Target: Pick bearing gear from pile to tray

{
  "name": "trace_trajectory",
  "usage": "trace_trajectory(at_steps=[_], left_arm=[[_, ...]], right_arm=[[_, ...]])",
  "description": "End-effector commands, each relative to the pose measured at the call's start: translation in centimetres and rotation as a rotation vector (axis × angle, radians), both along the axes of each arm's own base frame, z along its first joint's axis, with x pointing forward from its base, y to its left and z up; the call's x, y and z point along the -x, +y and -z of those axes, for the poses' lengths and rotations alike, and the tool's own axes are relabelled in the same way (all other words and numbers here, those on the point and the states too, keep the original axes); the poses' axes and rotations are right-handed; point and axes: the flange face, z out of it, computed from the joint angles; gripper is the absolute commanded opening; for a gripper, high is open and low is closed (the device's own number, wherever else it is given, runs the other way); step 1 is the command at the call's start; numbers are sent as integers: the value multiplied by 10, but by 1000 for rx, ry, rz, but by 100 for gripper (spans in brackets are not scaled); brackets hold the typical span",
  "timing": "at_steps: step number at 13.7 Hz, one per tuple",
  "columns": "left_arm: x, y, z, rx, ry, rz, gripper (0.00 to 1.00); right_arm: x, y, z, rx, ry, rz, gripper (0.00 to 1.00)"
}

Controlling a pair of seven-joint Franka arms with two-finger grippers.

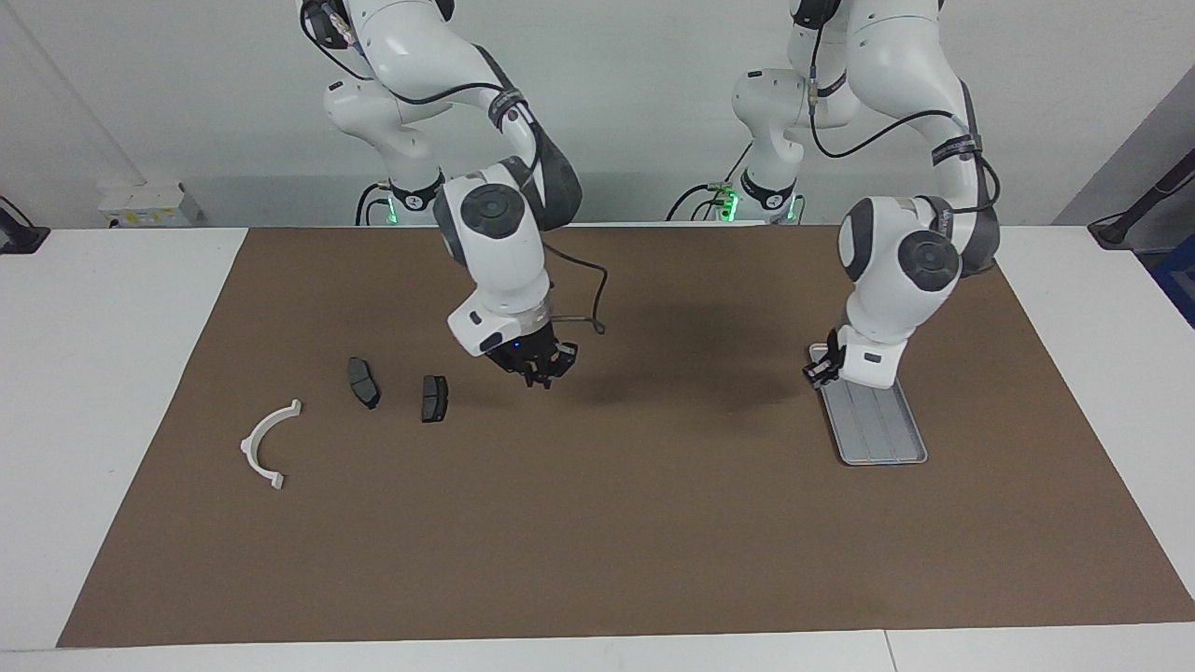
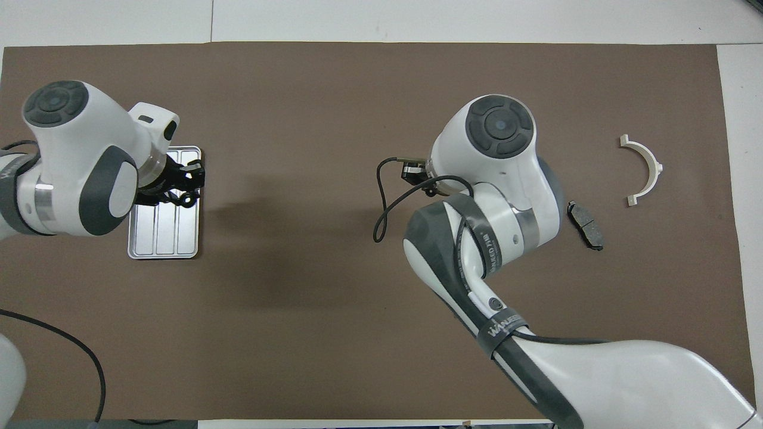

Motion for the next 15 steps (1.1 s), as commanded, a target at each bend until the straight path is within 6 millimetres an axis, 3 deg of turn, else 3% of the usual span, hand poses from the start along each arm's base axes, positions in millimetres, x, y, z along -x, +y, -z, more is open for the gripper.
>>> trace_trajectory(at_steps=[1, 3, 5, 6, 8, 15], left_arm=[[9, 41, 2, 14, -31, 69, 0], [21, 46, 19, 16, -78, 59, 0], [36, 47, 36, 17, -102, 59, 0], [41, 47, 40, 17, -102, 56, 0], [45, 47, 41, 17, -95, 56, 0], [64, 48, 61, 19, -130, 58, 0]], right_arm=[[40, 48, 8, -11, -11, 44, 0], [54, 82, 18, -25, -20, 67, 0], [66, 108, 40, -27, -26, 51, 0], [64, 110, 55, -27, -28, 51, 0], [55, 102, 71, -11, -38, 43, 0], [38, 82, 87, -10, -53, 14, 0]])
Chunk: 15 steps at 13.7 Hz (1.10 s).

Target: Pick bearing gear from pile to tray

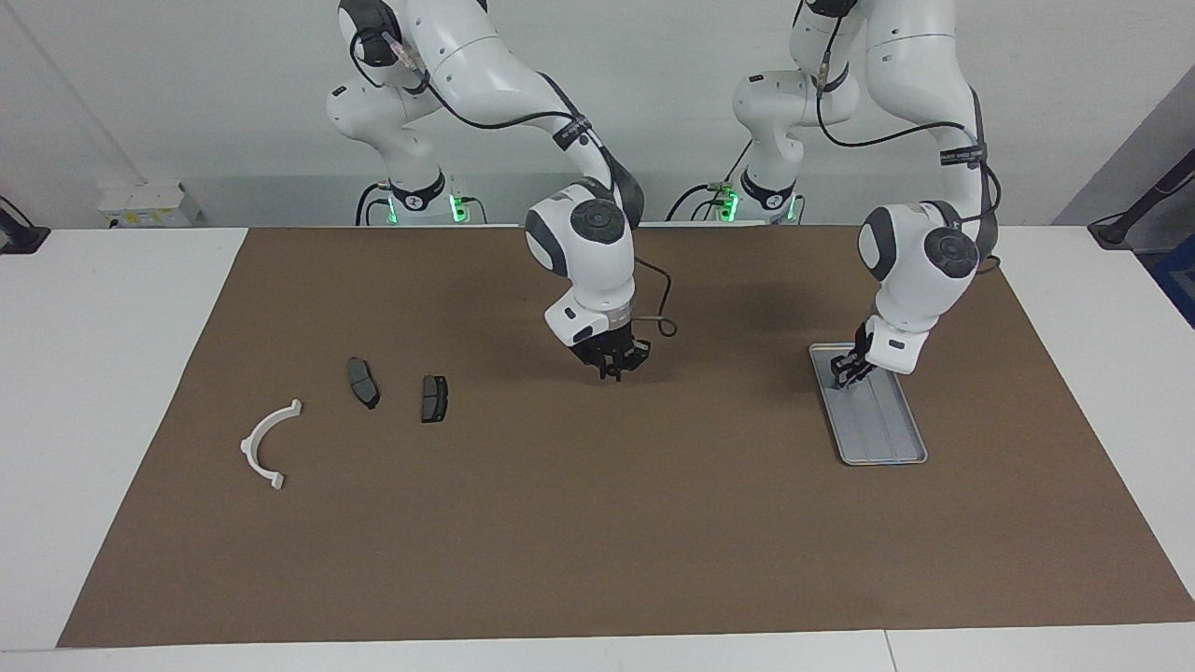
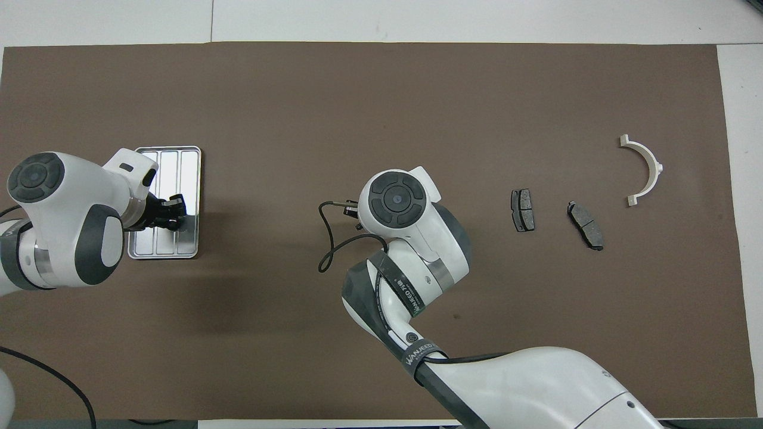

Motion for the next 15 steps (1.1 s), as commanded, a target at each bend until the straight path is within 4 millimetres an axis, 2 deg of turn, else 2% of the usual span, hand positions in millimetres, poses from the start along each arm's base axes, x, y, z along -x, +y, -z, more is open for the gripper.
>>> trace_trajectory(at_steps=[1, 2, 3, 4, 6, 8, 9, 10, 11, 12, 14, 15], left_arm=[[13, 1, -4, -5, -27, 4, 6], [13, 1, -4, -5, -27, 4, 22], [12, 1, -5, -5, -28, 5, 47], [9, 1, -8, -4, -35, 5, 49], [-10, -4, -28, -1, -64, 1, 49], [-13, -10, -40, 7, -65, -4, 50], [-18, -26, -47, 29, -73, -47, 49], [-24, -62, -58, 49, -81, -92, 48], [-25, -83, -65, 52, -79, -124, 48], [-24, -98, -68, 56, -78, -150, 47], [-19, -141, -70, 64, -84, -191, 47], [-15, -167, -75, 69, -88, -199, 47]], right_arm=[[-6, -6, 8, -3, -21, -14, 0], [-7, -6, 11, -5, -25, -19, 0], [-7, -5, 16, -6, -27, -23, 0], [-7, -5, 21, -5, -26, -26, 0], [-7, -5, 33, -3, -23, -43, 0], [-4, -7, 40, 0, -19, -43, 0], [-4, -7, 40, 3, -15, -44, 1], [-5, -7, 39, 3, -15, -46, 41], [-7, -7, 34, 4, -12, -44, 96], [-14, -9, 23, 6, -10, -50, 100], [-38, -17, -23, 3, 1, -17, 100], [-60, -43, -56, 12, 1, 9, 100]])
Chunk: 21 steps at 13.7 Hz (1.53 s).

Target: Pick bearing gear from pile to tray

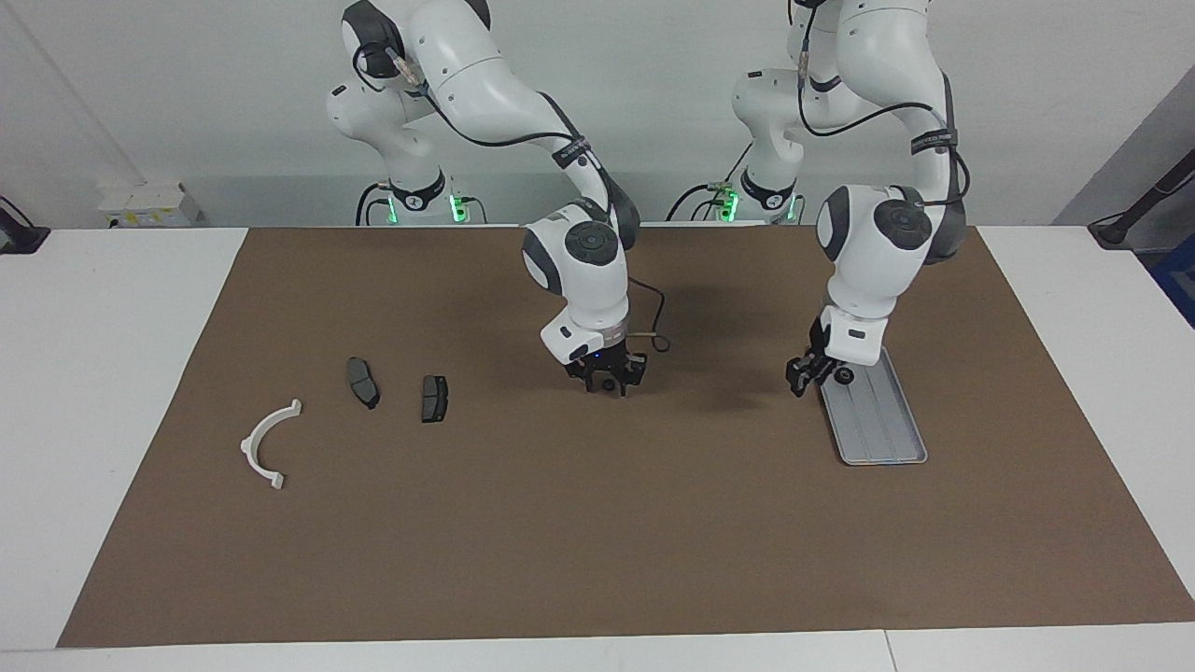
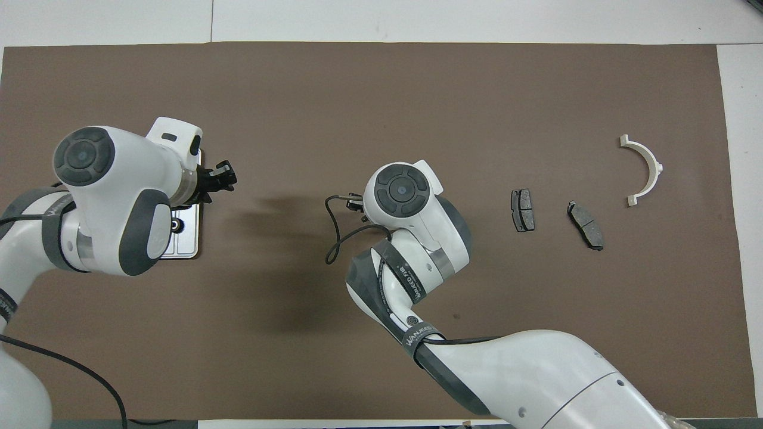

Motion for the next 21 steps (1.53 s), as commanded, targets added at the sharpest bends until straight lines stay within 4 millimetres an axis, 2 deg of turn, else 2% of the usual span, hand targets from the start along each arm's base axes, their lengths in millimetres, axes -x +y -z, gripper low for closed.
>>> trace_trajectory(at_steps=[1, 2, 4, 6, 8, 9, 11, 14, 15, 17, 19, 21], left_arm=[[5, -46, -11, 16, 6, -46, 47], [7, -58, -13, 18, 7, -35, 46], [9, -91, -9, 24, 13, -60, 46], [12, -147, 2, 18, 41, -85, 46], [9, -193, 9, 16, 50, -94, 43], [17, -217, 12, 20, 51, -89, 41], [29, -246, 26, 13, 60, -83, 40], [48, -270, 30, 3, 58, -67, 39], [49, -268, 35, -7, 54, -63, 39], [52, -270, 37, -5, 53, -62, 39], [53, -271, 43, -13, 58, -60, 43], [59, -278, 52, -25, 69, -46, 47]], right_arm=[[-53, -63, -89, 2, 4, -9, 100], [-61, -83, -116, -5, -13, -50, 100], [-69, -139, -159, 10, -36, -105, 100], [-69, -205, -203, 33, -59, -223, 100], [-64, -269, -230, 55, -37, -316, 100], [-57, -287, -241, 79, -21, -351, 100], [-29, -305, -265, 118, 28, -369, 100], [-15, -338, -273, 119, 44, -386, 100], [-16, -342, -273, 117, 44, -384, 100], [-15, -369, -271, 95, 59, -343, 100], [-4, -391, -270, 65, 120, -304, 100], [6, -398, -270, 30, 132, -280, 100]])
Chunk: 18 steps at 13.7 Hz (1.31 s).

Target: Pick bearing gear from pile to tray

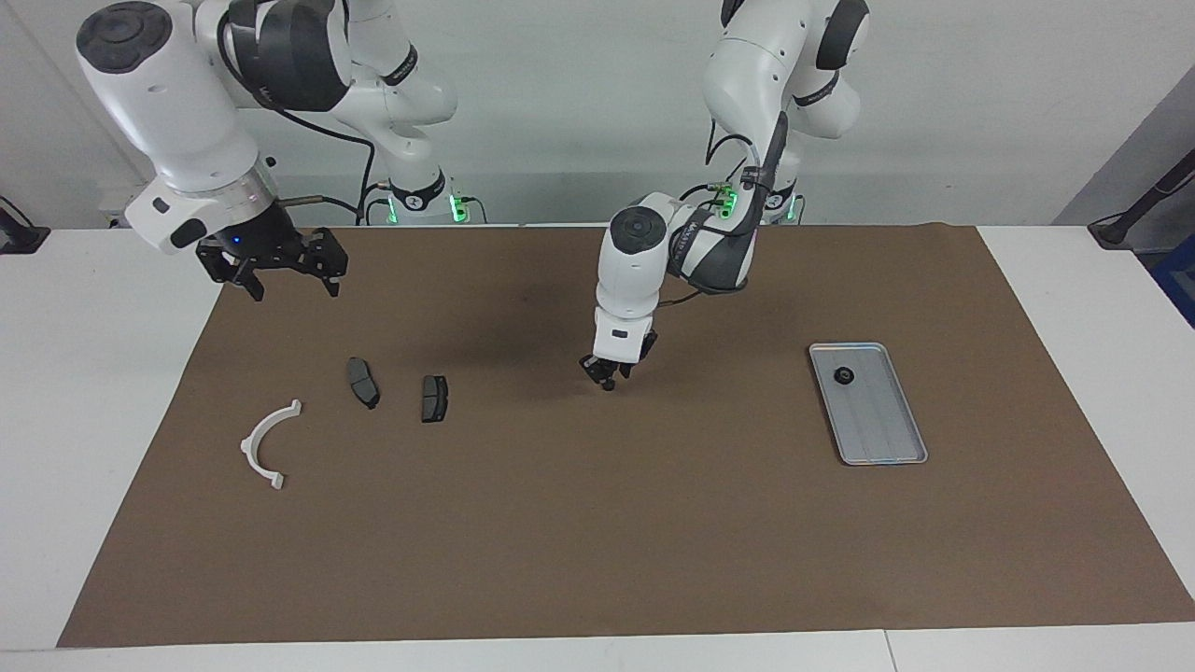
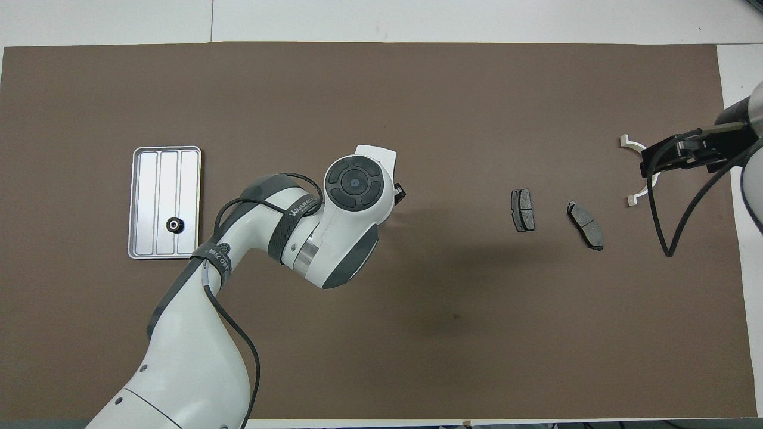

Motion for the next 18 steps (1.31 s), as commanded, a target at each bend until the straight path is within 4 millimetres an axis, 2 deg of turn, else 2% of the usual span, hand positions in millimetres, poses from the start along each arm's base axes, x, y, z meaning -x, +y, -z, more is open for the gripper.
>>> trace_trajectory(at_steps=[1, 2, 3, 10, 11, 12, 13, 14, 16, 18], left_arm=[[7, -9, 21, -45, 20, 6, 50], [6, -9, 31, -62, 20, -1, 58], [7, -9, 32, -70, 25, -1, 58], [6, -9, 33, -69, 22, -23, 47], [8, -10, 35, -68, 19, -32, 40], [9, -12, 34, -67, 12, -35, 18], [10, -11, 36, -69, 14, -35, 5], [10, -11, 36, -67, 12, -38, 0], [12, -8, 42, -77, 14, -38, 0], [4, 2, 37, -93, 22, -51, 0]], right_arm=[[18, -12, -3, -34, 6, 5, 100], [17, -20, -5, -34, -3, 16, 100], [18, -22, -7, -34, -10, 20, 100], [30, -31, -9, -21, 5, 32, 100], [30, -31, -10, -20, 5, 33, 100], [31, -31, -10, -20, 3, 32, 100], [31, -33, -10, -20, 5, 38, 100], [32, -33, -10, -20, 6, 38, 100], [35, -33, -12, -19, 2, 38, 100], [38, -33, -14, -19, -3, 38, 100]])
